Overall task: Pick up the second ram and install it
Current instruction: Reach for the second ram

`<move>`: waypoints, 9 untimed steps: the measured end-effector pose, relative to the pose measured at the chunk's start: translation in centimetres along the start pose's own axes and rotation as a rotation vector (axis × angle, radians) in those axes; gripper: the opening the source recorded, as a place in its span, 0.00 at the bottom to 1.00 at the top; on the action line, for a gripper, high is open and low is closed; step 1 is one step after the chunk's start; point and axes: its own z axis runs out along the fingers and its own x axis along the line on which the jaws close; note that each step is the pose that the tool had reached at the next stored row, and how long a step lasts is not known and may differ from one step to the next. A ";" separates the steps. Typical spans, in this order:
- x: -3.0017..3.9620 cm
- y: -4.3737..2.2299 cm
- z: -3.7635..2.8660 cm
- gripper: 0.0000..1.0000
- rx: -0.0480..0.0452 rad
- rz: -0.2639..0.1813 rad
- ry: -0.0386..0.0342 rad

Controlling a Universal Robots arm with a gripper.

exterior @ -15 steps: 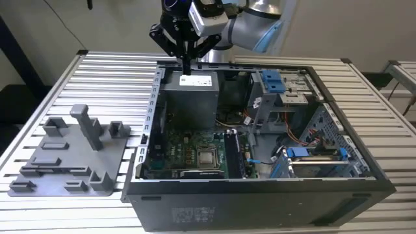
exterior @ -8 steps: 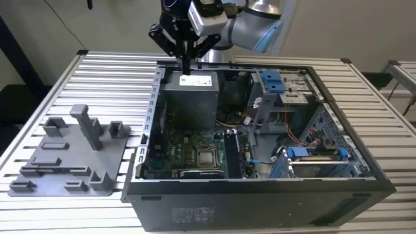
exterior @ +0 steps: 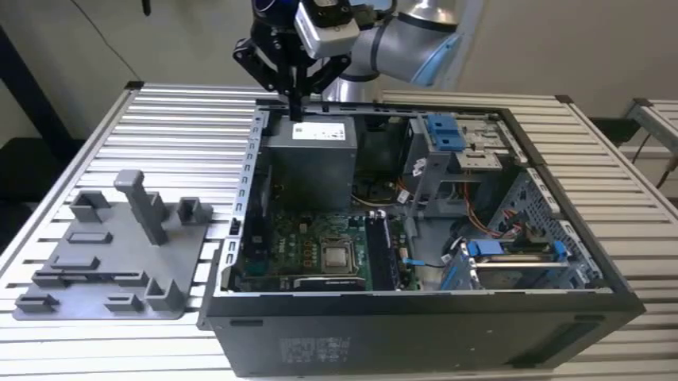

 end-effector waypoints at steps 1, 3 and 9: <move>0.15 -0.01 0.00 0.11 -0.0001 0.000 -0.0001; 0.44 -0.03 -0.01 0.11 -0.0001 0.000 0.0000; 1.25 -0.09 -0.02 0.11 -0.0001 0.000 0.0000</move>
